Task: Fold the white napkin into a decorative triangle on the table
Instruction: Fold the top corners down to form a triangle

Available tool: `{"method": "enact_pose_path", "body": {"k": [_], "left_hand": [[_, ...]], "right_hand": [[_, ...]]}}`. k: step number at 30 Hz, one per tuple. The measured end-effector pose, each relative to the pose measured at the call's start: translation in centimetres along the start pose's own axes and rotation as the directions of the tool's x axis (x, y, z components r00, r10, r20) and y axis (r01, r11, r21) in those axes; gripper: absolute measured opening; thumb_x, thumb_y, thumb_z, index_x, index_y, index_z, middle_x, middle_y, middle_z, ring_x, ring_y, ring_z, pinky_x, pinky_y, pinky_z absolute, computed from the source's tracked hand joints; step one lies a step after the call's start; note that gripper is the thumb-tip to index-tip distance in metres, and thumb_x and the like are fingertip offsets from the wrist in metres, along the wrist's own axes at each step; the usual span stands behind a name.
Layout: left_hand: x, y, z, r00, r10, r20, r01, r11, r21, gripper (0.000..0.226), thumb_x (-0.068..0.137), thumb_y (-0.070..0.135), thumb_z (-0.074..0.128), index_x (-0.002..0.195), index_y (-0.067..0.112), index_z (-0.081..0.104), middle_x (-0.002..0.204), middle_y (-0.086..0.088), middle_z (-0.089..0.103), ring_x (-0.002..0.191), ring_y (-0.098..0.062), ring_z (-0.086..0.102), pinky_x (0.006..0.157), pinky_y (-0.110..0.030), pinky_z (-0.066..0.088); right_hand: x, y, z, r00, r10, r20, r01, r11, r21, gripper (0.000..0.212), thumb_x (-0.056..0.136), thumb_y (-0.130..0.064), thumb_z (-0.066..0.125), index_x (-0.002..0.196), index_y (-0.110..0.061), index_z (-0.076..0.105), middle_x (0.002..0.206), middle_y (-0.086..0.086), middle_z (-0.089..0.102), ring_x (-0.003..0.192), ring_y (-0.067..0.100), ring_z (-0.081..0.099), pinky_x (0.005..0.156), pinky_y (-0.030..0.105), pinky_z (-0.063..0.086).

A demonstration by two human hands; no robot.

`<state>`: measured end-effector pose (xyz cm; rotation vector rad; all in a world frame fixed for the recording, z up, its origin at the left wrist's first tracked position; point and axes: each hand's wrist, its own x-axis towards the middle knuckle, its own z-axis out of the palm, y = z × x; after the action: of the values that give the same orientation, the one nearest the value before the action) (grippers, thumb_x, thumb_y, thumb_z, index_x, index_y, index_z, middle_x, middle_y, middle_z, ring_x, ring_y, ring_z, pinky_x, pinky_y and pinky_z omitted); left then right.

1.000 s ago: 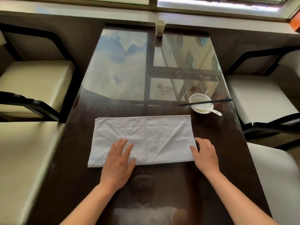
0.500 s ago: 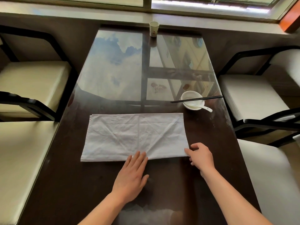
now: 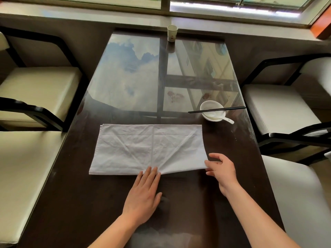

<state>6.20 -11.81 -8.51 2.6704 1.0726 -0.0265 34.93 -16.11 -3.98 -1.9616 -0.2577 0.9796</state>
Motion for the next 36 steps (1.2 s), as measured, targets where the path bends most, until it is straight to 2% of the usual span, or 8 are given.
{"method": "enact_pose_path", "body": {"k": [7,11,14,20,23,26,28,36], "left_hand": [[-0.4,0.4,0.1,0.997,-0.014,-0.07,0.016,0.999,0.032,0.059,0.096,0.043,0.042,0.144,0.01,0.051,0.15,-0.008,0.049,0.141,-0.026,0.042,0.117,-0.044,0.028],[1.9,1.0,-1.5,0.991,-0.067,-0.119,0.07,0.997,0.017,0.059,0.083,0.05,0.069,0.128,0.012,0.064,0.114,-0.004,0.071,0.104,-0.027,0.067,0.09,-0.044,0.055],[4.1,1.6,-3.0,0.987,-0.123,-0.105,0.129,0.99,0.058,0.055,0.072,0.051,0.081,0.11,0.013,0.069,0.086,-0.003,0.067,0.077,-0.026,0.063,0.067,-0.04,0.053],[5.2,2.1,-2.5,0.967,-0.157,-0.2,0.172,0.984,0.055,0.02,0.072,0.014,0.083,0.067,0.014,0.063,0.07,-0.005,0.057,0.064,-0.028,0.054,0.056,-0.038,0.047],[4.9,2.1,-2.2,0.953,-0.171,-0.25,0.186,0.982,0.037,0.02,0.07,0.005,0.081,0.065,0.014,0.064,0.068,-0.004,0.057,0.061,-0.028,0.053,0.054,-0.038,0.046],[4.8,2.1,-2.1,0.941,-0.189,-0.28,0.196,0.981,-0.004,0.019,0.071,0.004,0.081,0.066,0.013,0.065,0.067,-0.004,0.057,0.061,-0.027,0.053,0.054,-0.039,0.046],[4.5,2.2,-1.9,0.938,-0.194,-0.289,0.196,0.98,-0.021,0.019,0.073,0.005,0.08,0.066,0.013,0.065,0.067,-0.003,0.057,0.061,-0.027,0.052,0.053,-0.039,0.046],[2.0,2.7,-0.8,0.922,-0.225,-0.316,0.195,0.973,-0.122,0.015,0.077,0.01,0.079,0.071,0.015,0.066,0.07,0.0,0.059,0.063,-0.023,0.052,0.057,-0.035,0.045]], "right_hand": [[-0.2,-0.7,-0.2,0.998,-0.061,0.014,0.062,0.997,-0.052,0.012,0.092,-0.008,0.069,0.098,-0.017,0.074,0.088,0.009,0.074,0.066,0.018,0.07,0.059,0.027,0.058],[-0.3,-1.7,-0.1,0.996,-0.076,0.047,0.076,0.997,0.012,0.022,0.092,0.002,0.06,0.095,-0.01,0.077,0.092,0.011,0.075,0.072,0.025,0.075,0.068,0.034,0.063],[-0.1,-2.8,-0.1,0.982,-0.143,0.122,0.145,0.989,-0.004,0.035,0.087,0.014,0.054,0.099,-0.01,0.077,0.096,0.009,0.075,0.078,0.022,0.077,0.071,0.028,0.063],[0.7,-3.9,0.3,0.925,-0.314,0.216,0.352,0.92,-0.172,0.034,0.079,0.006,0.078,0.091,-0.026,0.077,0.091,0.002,0.077,0.081,0.014,0.075,0.072,0.02,0.06],[1.4,-5.0,1.0,0.891,-0.397,0.221,0.445,0.861,-0.246,0.02,0.083,-0.009,0.079,0.085,-0.028,0.076,0.088,-0.001,0.072,0.075,0.014,0.071,0.068,0.021,0.058],[2.1,-6.0,1.6,0.785,-0.528,0.324,0.618,0.693,-0.37,0.008,0.086,-0.017,0.077,0.085,-0.024,0.072,0.1,-0.006,0.066,0.09,0.012,0.063,0.08,0.027,0.051],[2.1,-6.6,1.7,0.763,-0.489,0.421,0.64,0.662,-0.39,0.007,0.092,-0.02,0.07,0.088,-0.025,0.067,0.109,-0.01,0.069,0.101,0.01,0.06,0.088,0.029,0.047],[1.7,-5.8,1.5,0.716,-0.419,0.559,0.69,0.548,-0.473,0.01,0.099,-0.026,0.059,0.094,-0.035,0.055,0.088,-0.015,0.064,0.087,0.004,0.062,0.07,0.018,0.045]]}}
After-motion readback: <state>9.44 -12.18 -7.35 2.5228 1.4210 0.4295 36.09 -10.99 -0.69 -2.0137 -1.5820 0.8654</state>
